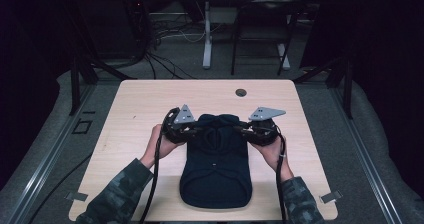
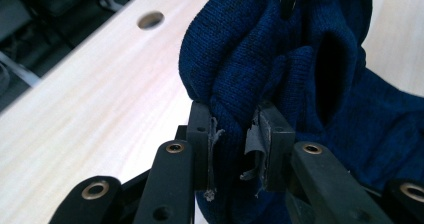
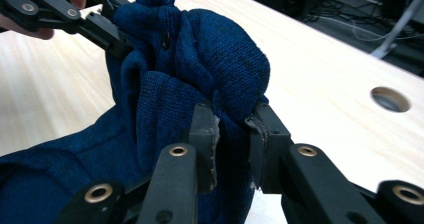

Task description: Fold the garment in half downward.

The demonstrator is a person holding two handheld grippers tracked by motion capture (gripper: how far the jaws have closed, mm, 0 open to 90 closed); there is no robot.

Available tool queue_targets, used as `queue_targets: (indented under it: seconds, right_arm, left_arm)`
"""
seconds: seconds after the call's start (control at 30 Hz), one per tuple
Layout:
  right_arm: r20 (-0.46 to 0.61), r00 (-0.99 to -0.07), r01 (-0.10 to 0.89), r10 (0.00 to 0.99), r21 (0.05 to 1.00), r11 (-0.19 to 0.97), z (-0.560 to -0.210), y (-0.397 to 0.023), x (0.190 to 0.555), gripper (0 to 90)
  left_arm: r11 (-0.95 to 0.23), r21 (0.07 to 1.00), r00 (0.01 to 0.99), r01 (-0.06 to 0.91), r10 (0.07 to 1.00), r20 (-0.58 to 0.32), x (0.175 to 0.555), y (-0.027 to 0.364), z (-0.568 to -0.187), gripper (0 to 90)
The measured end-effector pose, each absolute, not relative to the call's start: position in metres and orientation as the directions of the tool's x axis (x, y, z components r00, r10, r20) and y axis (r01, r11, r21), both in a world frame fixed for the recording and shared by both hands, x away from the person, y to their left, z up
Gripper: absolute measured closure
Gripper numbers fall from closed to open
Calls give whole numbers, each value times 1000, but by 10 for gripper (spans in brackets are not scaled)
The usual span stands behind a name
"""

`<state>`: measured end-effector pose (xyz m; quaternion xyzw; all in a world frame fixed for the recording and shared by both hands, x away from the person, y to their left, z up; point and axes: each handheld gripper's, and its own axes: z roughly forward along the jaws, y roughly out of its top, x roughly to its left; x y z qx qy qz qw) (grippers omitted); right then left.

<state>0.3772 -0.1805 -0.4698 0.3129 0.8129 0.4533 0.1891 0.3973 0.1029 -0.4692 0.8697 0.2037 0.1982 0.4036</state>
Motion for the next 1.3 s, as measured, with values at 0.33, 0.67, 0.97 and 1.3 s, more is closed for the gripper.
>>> queue_targets:
  seconds: [0.33, 0.67, 0.97, 1.3]
  right_arm:
    - [77, -742, 440, 666, 806, 397, -467, -175, 385, 522]
    - [-23, -736, 403, 676, 788, 466, -476, -166, 377, 781]
    - [-95, -747, 326, 658, 810, 487, -482, -156, 367, 792]
    - [-132, -763, 262, 633, 832, 490, -482, -151, 360, 795]
  left_arm:
    - [-584, 802, 829, 123, 505, 240, 393, 103, -462, 730]
    - [-609, 784, 838, 119, 485, 250, 390, 109, -468, 725]
    - [-600, 778, 853, 187, 492, 174, 391, 119, -475, 664]
    - [-625, 732, 847, 270, 516, 128, 396, 119, -493, 407]
